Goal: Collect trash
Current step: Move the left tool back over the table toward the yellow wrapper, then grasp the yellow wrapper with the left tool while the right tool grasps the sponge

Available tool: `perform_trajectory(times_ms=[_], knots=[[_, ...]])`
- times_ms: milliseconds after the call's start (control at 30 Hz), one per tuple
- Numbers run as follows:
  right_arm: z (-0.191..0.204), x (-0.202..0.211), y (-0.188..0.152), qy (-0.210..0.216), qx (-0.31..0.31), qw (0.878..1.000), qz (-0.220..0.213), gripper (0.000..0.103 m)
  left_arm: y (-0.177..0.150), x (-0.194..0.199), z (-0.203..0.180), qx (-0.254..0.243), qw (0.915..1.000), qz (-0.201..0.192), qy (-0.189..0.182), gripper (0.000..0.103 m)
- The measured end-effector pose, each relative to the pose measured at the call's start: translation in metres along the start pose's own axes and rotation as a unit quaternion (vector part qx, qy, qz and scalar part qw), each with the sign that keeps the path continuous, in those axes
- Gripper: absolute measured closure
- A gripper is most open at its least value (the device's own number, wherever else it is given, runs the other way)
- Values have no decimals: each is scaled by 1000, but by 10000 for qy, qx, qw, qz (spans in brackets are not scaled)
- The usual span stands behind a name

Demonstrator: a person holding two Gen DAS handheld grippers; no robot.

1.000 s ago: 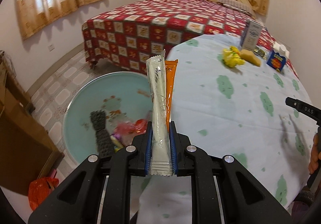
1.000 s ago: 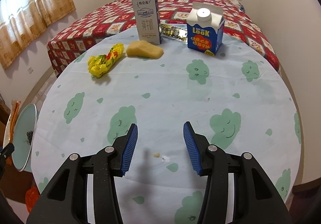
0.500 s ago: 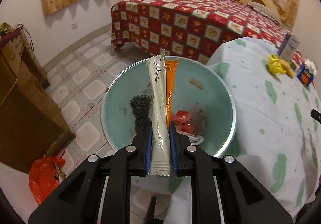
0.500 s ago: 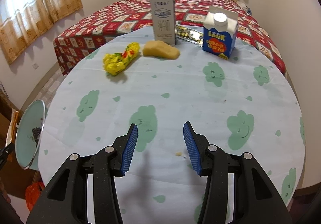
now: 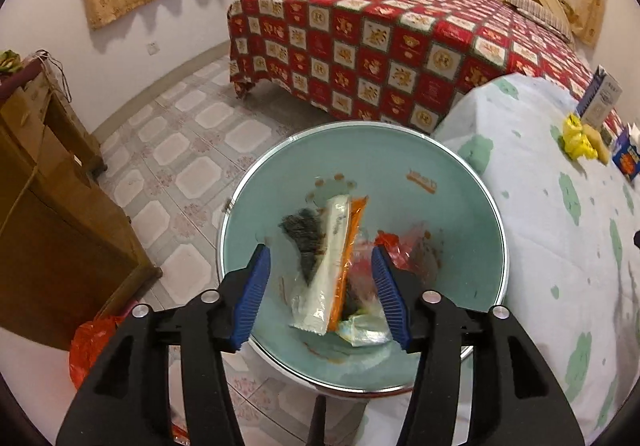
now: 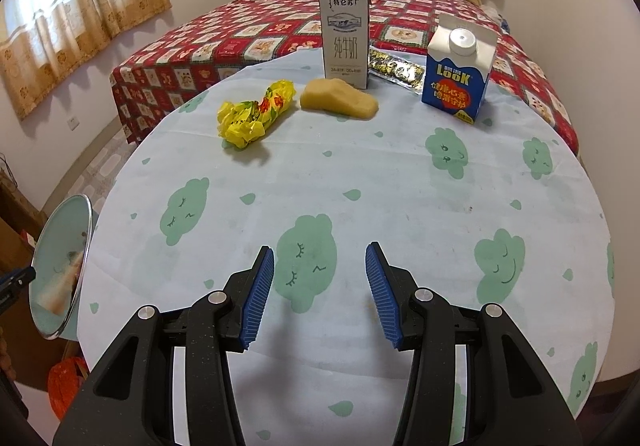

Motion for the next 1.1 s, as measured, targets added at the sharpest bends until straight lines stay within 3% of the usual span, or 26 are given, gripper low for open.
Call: perform_trajectory(times_ms=[167,400,733,1100], knots=[[-7,-5,4,-4,-40,10000,5,52,15,6,1,140,9998,-120,120,28],[-24,-12,7,-70,-170,9998,12,43,26,20,-46,-11,9994,-337,-123,21],[-53,-13,19,-239,-145,9996,-75,38,33,34,-171,-893,9907,-637,-810,19],[-77,-34,61,-111,276,9995,-86,38,61,32,-244,-1283,9837,-778,-986,19]])
Point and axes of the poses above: each gripper's, at about its wrist camera, not at the fingertips, and x roughly against the way its jaws point, z to its left, y to its top, the point moved 1 cm from there along -x, roughly the way its jaws point, and after that the axes turned 13 degrees about y, right-handed, at the moved point
